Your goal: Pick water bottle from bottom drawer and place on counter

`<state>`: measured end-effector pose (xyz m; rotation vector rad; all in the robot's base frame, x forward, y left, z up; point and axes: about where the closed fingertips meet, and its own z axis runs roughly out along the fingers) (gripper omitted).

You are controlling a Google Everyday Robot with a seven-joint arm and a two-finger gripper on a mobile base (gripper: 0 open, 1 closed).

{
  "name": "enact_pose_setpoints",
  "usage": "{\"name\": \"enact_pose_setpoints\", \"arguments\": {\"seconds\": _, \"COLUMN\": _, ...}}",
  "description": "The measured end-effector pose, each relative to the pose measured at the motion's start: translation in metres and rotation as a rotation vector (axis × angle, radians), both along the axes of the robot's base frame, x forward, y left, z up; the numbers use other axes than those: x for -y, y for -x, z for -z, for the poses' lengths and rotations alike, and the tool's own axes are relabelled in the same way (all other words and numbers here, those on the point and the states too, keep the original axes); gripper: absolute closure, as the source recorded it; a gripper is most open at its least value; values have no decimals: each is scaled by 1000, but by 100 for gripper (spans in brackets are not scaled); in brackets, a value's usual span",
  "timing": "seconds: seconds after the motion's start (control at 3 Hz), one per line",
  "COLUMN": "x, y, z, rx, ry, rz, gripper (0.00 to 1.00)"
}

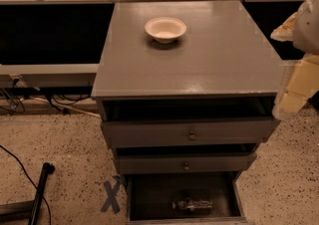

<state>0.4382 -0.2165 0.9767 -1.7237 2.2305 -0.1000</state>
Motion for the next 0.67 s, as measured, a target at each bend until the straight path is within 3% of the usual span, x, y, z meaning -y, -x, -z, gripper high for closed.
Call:
{"name": "enact_pose_setpoints", "arguments": {"seconds": 0.33, "x": 0, "y": 0, "z": 0, "rx": 0, "ry": 0, "rz": 0, "gripper": 0}}
{"name": "enact_pose_setpoints", "arguments": {"seconds": 0.67, "x": 3, "y": 2, "z": 21, "rx": -53, "ry": 34, "rz": -19, "gripper": 0}}
